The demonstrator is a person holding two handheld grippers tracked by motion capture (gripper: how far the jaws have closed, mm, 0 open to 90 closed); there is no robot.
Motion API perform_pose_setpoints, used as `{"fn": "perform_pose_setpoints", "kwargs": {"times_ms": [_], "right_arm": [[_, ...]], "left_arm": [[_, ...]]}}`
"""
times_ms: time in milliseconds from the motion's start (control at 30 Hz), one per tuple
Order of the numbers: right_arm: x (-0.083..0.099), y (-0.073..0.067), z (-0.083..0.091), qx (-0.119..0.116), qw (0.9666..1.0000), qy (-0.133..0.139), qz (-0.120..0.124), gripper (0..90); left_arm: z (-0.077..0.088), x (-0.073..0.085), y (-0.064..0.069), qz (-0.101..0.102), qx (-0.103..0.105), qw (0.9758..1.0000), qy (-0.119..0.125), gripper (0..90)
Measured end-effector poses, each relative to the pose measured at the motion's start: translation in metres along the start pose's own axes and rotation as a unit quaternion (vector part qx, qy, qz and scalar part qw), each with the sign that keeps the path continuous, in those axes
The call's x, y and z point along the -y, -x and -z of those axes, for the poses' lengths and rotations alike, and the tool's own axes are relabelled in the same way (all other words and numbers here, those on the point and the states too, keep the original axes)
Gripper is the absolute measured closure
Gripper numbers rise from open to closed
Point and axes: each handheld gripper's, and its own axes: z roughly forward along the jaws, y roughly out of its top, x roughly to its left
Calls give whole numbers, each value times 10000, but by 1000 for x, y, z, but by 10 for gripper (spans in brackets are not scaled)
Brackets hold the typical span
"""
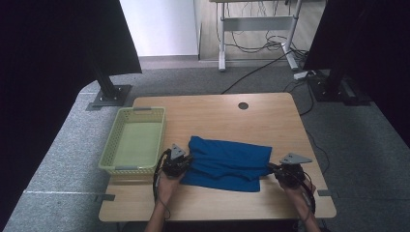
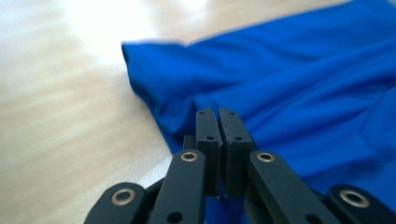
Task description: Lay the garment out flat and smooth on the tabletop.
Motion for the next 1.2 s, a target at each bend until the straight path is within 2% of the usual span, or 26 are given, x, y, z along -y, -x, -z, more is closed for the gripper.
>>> {"fn": "perform_pose_setpoints", "kwargs": {"times_ms": [100,200,300,467,700,867,933,1000,1200], "right_arm": [[6,1,-9,-27,9998,-173,-49,860],[12,2,-16,-67,9993,-360,-60,860],[16,0,-18,-123,9991,-409,-80,860],[22,-2,-10,-216,9987,-453,-71,860],[34,-7,7,-291,9982,-510,-86,860],[38,-10,13,-281,9983,-509,-33,860],[37,-11,15,-189,9988,-453,19,861],[31,-9,19,-106,9995,-293,47,861],[1,-4,24,81,9998,154,136,861]], "left_arm": [[-10,8,0,4,22,9997,-234,868],[-12,11,1,73,70,9996,-260,862],[-9,10,5,-40,49,9994,-333,862],[-2,14,14,-142,112,9988,-447,861],[13,25,34,-298,274,9978,-526,858],[18,26,38,-418,296,9975,-492,869],[21,20,34,-334,329,9983,-345,873],[25,12,29,-299,279,9990,-156,874],[34,-16,12,-140,49,9991,389,877]]}}
